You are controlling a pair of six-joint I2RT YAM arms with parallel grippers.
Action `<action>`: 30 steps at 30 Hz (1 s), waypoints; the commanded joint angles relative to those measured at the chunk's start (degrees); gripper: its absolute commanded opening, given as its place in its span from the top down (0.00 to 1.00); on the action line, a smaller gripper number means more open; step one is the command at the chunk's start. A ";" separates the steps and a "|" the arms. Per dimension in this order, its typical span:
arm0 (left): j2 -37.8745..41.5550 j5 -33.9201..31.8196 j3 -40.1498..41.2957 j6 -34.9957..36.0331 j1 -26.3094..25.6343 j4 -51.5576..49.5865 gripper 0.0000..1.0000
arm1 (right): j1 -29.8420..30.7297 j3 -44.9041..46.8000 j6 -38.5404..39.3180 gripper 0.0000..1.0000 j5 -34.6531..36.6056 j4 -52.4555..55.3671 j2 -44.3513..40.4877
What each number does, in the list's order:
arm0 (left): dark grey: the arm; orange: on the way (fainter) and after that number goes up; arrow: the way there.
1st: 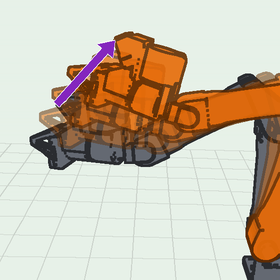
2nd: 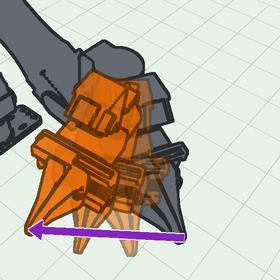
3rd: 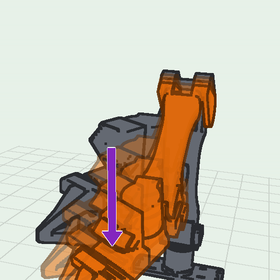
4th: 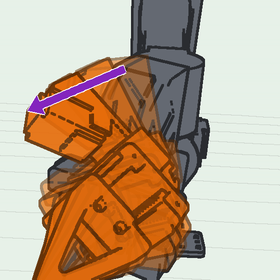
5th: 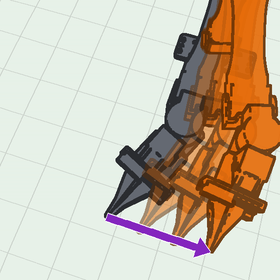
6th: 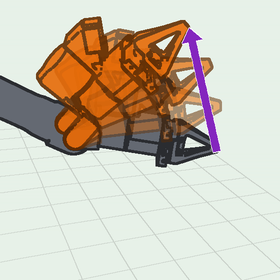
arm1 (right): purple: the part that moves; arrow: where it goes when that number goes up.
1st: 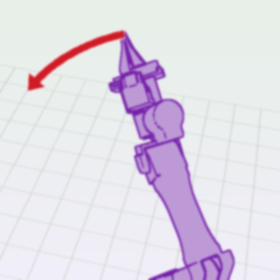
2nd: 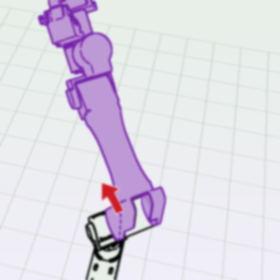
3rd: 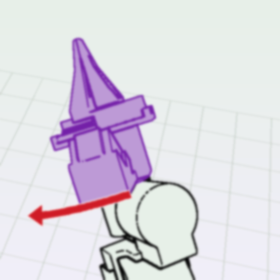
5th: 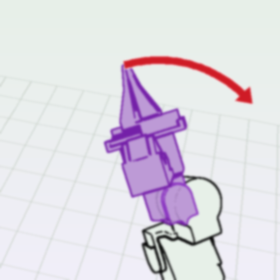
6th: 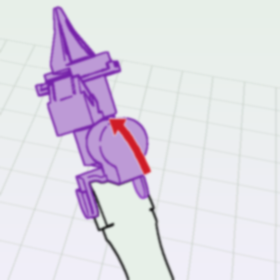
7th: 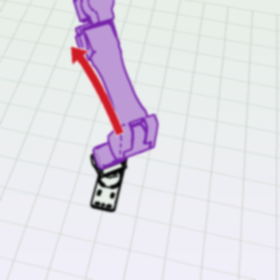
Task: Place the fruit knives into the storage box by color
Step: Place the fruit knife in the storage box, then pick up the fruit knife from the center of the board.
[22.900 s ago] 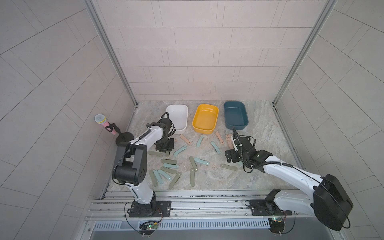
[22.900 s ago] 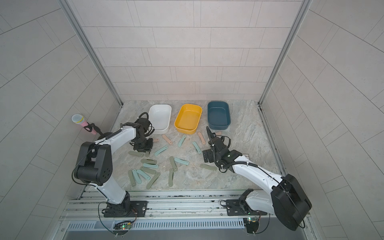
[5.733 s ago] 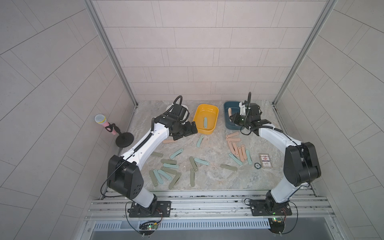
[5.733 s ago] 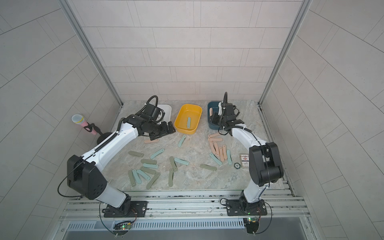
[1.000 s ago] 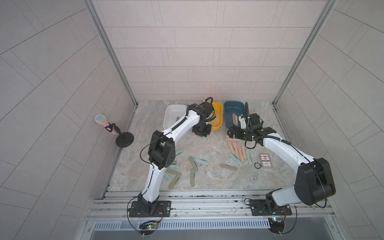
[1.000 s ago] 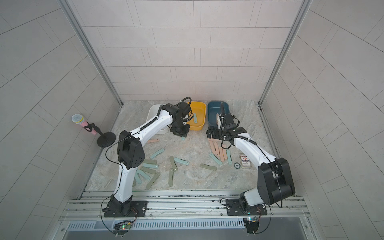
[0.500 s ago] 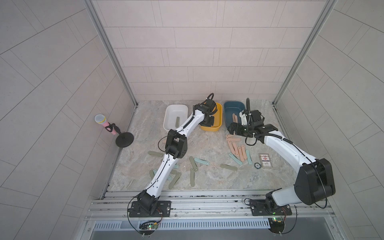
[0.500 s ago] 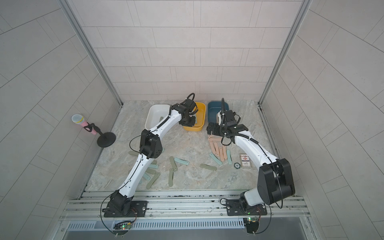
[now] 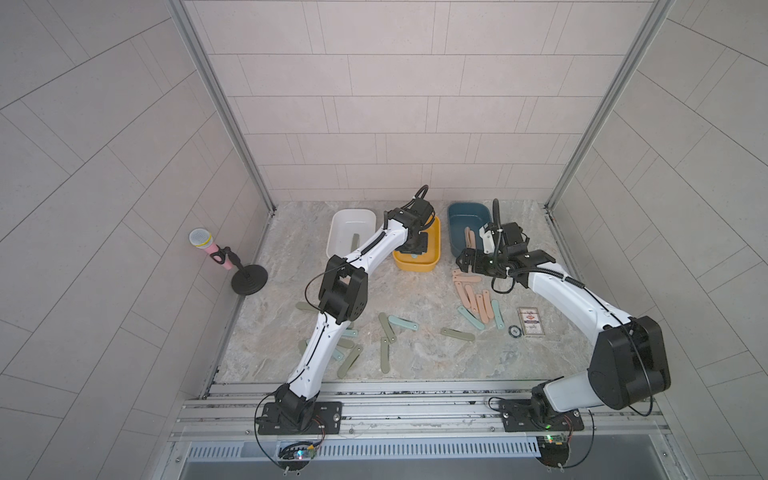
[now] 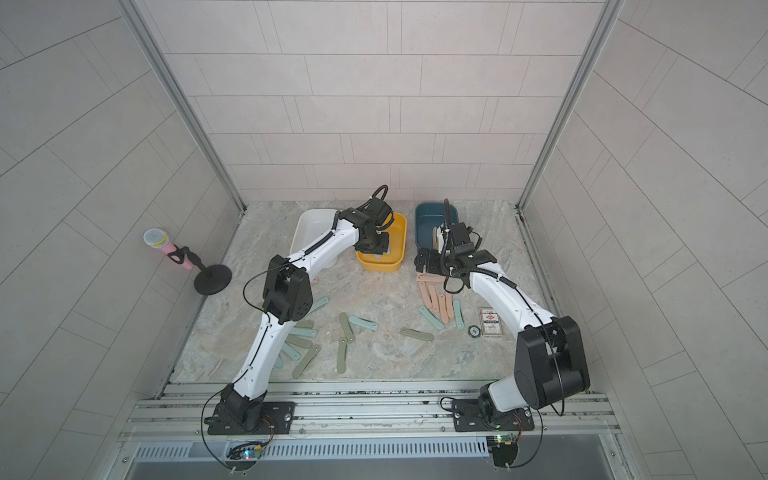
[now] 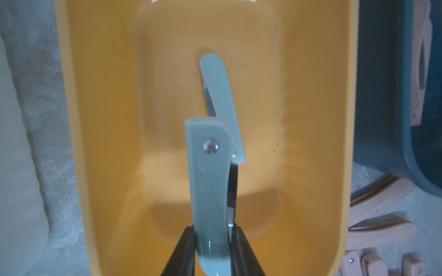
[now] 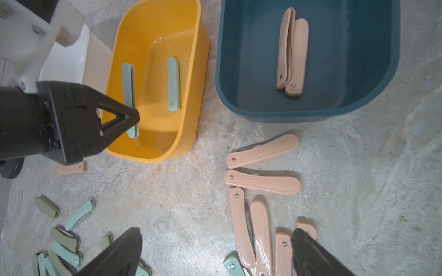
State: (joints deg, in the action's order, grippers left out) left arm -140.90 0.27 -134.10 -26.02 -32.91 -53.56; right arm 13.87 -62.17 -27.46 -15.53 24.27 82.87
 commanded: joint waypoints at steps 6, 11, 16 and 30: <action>-7.28 -5.40 -5.88 0.89 -0.07 2.49 0.89 | 1.82 1.71 2.57 0.00 1.93 4.28 -3.24; -6.55 -6.03 -6.70 1.46 0.01 1.98 0.67 | 2.91 2.78 4.07 0.00 3.13 5.62 -4.40; -1.04 -3.18 -5.72 -0.93 -0.52 -1.64 0.30 | 3.92 4.60 5.29 0.00 4.15 7.26 -6.23; 41.77 1.42 43.57 -7.77 -0.22 0.83 0.00 | 27.19 13.05 9.20 0.12 14.05 6.51 -11.62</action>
State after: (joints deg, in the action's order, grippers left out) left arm -101.56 2.94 -97.27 -32.10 -34.94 -51.66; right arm 37.30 -50.15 -19.94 -5.06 31.16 71.05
